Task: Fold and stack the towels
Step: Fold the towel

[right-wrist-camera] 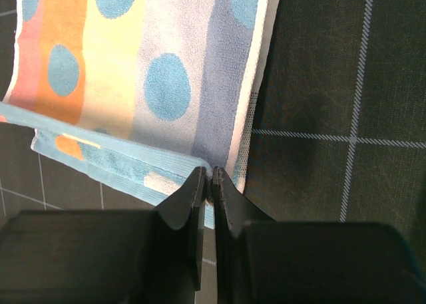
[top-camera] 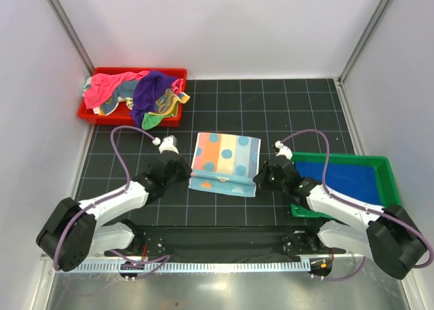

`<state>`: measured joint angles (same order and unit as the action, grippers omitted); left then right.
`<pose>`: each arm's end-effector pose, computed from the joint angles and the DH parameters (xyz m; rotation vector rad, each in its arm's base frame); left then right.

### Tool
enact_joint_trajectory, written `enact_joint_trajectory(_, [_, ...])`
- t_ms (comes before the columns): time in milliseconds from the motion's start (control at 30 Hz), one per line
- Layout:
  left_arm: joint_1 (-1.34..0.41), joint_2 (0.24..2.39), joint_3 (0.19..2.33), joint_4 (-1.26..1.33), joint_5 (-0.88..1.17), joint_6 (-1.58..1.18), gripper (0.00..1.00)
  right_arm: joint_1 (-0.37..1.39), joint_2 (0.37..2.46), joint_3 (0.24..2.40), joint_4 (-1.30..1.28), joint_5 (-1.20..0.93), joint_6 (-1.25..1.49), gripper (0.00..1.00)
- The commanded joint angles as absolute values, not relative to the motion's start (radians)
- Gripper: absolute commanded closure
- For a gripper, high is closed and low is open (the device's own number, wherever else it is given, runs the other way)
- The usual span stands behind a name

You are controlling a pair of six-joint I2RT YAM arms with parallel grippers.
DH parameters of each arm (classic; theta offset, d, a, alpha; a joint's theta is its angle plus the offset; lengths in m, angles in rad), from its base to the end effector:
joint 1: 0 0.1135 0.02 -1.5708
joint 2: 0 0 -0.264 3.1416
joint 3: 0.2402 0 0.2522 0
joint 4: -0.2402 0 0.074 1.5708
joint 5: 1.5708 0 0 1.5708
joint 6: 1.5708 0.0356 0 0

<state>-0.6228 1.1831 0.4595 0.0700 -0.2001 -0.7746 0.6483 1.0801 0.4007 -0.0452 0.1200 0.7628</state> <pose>0.1909 -0.1284 0.1745 -0.2833 2.2474 -0.5446 0.1666 0.1208 0.1666 0.1988 2.3530 0.5813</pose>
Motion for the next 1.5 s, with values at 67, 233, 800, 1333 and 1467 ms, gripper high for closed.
enact_joint_trajectory(67, [-0.624,1.125,0.506,0.048,-0.242,-0.749,1.00,0.652,1.011,0.475,-0.112,0.167,0.739,0.98])
enact_joint_trajectory(233, [-0.624,1.085,0.537,0.003,-0.259,-0.733,1.00,0.652,0.979,0.531,-0.170,0.173,0.727,0.98])
enact_joint_trajectory(800, [-0.626,1.101,0.459,0.024,-0.242,-0.778,1.00,0.658,0.988,0.407,-0.091,0.140,0.778,0.98])
enact_joint_trajectory(1333, [-0.640,1.080,0.405,0.051,-0.225,-0.792,0.61,0.661,0.953,0.364,-0.109,0.120,0.772,0.60])
enact_joint_trajectory(1467, [-0.640,1.028,0.431,0.003,-0.242,-0.785,0.61,0.660,0.893,0.394,-0.190,0.135,0.773,0.61])
